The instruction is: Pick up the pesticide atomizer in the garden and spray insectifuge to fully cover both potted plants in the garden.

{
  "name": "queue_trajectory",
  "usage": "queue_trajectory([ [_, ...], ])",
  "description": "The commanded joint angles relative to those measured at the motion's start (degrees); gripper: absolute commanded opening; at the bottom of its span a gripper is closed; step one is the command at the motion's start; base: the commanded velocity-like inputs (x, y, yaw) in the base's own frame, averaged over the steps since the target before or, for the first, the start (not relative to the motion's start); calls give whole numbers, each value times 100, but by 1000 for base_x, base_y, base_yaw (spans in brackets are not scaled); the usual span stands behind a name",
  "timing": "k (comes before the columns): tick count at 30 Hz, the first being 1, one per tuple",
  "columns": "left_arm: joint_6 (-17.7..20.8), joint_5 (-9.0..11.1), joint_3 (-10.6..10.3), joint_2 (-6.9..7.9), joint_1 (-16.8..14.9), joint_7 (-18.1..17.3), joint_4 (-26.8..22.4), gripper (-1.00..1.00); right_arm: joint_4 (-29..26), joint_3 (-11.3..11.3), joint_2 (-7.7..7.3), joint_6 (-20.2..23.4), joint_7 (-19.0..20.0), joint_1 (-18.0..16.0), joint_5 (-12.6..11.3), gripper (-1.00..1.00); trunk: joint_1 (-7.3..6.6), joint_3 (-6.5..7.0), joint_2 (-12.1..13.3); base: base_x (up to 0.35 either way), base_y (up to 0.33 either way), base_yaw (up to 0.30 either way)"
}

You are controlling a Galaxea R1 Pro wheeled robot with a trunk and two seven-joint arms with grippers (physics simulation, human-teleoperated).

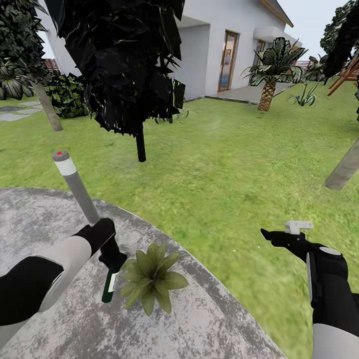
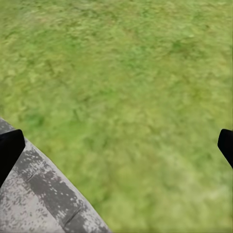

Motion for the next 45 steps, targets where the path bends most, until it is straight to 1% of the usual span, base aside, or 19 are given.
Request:
queue_trajectory([
  [1, 23, -54, -51, -5, -53, -67, 15, -100, -8, -8, 1, 24, 56, -4, 57, 100, -1, -5, -2, 0, 0, 0],
  [5, 23, -54, -116, -8, -162, -84, 58, -100, -9, -8, 1, 38, 54, -7, 61, 100, -1, -5, -2, 0, 0, -1],
  [14, 23, -54, -124, -3, -175, -86, 66, -100, -9, -8, 1, 58, 55, -8, 55, 100, -1, 29, -2, 0, 0, -148],
  [20, 23, -51, -128, -5, -165, -86, 61, -100, -9, -8, 1, 58, 54, -5, 54, 100, -1, 32, -2, 0, 0, -23],
  [30, 15, -51, -133, -20, -15, -95, 57, -100, -9, -16, 1, 58, 54, -7, 27, 100, -1, -40, -2, 0, 0, 0],
  [35, 15, -50, -133, -19, 50, -95, 57, -100, -9, -14, 1, 60, 54, -6, 27, 100, -1, -49, -2, 0, 0, 0],
  [38, 15, -51, -133, -14, 180, -92, 57, -100, -9, -16, 1, 61, 54, -8, 27, 100, -1, -60, -2, 0, 0, 0],
  [45, 15, -48, -133, -12, 211, -95, 49, -100, -9, -10, 1, 63, 54, -5, 27, 100, -1, -88, -2, 0, 0, 0],
])
